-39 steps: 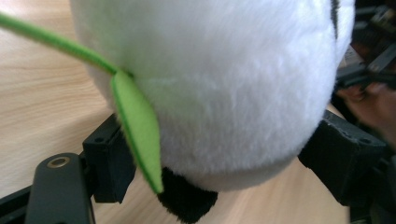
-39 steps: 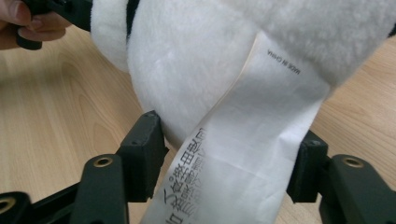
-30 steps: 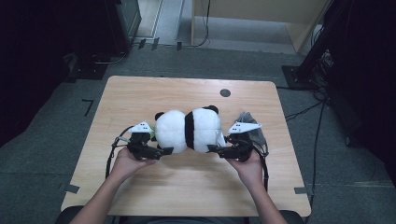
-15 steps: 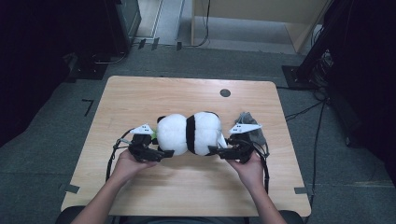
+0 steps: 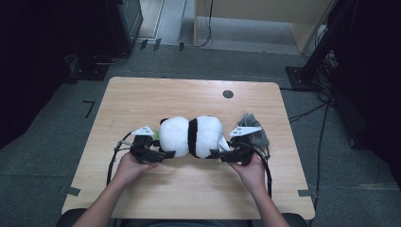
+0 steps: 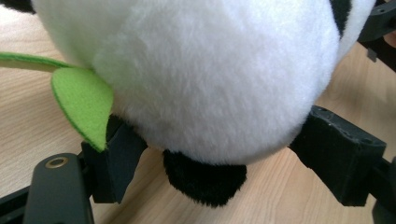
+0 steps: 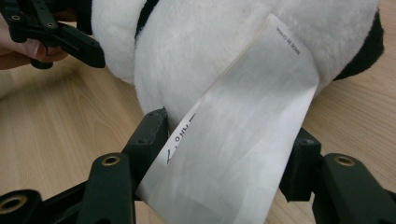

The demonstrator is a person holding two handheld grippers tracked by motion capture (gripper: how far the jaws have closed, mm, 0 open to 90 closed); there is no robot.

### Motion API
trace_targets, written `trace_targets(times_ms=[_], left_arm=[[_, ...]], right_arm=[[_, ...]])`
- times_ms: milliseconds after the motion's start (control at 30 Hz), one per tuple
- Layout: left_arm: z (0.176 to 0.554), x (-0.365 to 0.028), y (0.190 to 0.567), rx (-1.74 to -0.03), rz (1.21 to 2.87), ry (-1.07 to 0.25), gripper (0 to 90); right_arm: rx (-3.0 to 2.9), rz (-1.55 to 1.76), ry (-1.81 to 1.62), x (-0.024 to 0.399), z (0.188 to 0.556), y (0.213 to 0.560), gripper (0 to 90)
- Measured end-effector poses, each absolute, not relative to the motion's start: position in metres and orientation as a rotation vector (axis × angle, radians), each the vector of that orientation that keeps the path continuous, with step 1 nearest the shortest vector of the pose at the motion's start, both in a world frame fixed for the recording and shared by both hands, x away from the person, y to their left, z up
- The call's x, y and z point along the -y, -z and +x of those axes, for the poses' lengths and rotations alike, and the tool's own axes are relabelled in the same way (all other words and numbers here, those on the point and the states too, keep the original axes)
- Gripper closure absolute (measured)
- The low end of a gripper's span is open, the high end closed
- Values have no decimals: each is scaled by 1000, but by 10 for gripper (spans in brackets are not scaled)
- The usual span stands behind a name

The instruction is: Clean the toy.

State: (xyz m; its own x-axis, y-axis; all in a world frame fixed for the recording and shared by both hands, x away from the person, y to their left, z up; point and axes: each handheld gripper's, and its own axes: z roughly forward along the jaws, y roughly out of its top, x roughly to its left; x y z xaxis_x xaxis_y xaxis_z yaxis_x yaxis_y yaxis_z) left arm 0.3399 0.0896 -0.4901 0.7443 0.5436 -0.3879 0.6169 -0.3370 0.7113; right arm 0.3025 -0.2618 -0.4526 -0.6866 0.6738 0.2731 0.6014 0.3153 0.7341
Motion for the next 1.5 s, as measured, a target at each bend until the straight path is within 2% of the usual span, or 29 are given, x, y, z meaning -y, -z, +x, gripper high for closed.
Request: trace_targets(times_ms=[100, 267, 433, 767, 1067, 1500], left_arm=[[341, -91, 492, -905, 2034, 125, 177], [341, -93, 491, -884, 2029, 80, 177], [339, -97, 486, -863, 2034, 22, 205], [341, -108, 476, -859, 1983, 17, 224], [348, -104, 473, -861, 1971, 1, 205], [350, -103, 475, -862, 1970, 5, 231]], right_arm=[[-2478, 1218, -1338, 263, 304, 453, 411], [-2465, 1204, -1335, 266, 305, 454, 368], [-2421, 1157, -1286, 265, 304, 455, 354], [-2383, 1126, -1275, 269, 303, 455, 337], [-2304, 1144, -1309, 287, 306, 451, 316], [-2195, 1240, -1279, 325, 324, 451, 286]])
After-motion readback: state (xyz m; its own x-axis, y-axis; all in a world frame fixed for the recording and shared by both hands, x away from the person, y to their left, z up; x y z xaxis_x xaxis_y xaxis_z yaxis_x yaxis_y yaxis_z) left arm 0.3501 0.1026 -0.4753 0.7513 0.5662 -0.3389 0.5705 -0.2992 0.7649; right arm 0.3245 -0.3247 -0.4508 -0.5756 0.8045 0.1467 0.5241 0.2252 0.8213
